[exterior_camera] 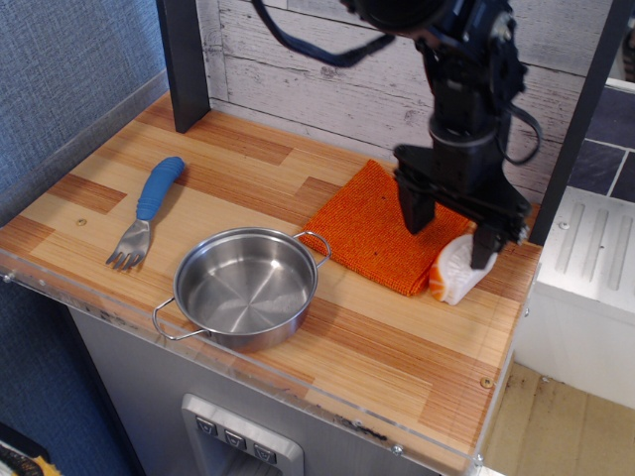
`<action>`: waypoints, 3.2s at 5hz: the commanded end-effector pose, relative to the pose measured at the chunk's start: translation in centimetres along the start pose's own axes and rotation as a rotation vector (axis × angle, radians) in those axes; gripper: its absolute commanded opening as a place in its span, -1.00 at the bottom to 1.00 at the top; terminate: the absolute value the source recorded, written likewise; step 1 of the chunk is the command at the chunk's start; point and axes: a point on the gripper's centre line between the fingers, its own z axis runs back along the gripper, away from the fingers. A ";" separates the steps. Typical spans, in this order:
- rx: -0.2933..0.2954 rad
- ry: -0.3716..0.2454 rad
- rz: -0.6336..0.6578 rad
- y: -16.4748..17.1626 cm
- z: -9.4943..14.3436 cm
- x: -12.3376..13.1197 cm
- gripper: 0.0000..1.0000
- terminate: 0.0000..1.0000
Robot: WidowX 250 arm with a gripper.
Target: Moves the sushi from the right to the left of the cloth.
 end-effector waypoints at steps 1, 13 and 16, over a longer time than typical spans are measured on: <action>-0.036 -0.020 -0.076 -2.0 -0.3 0.7 1.00 -1.00; 0.116 -0.183 0.143 10.8 7.2 1.2 -1.00 -1.00; 0.151 -0.111 0.266 15.1 5.1 -2.0 -1.00 -1.00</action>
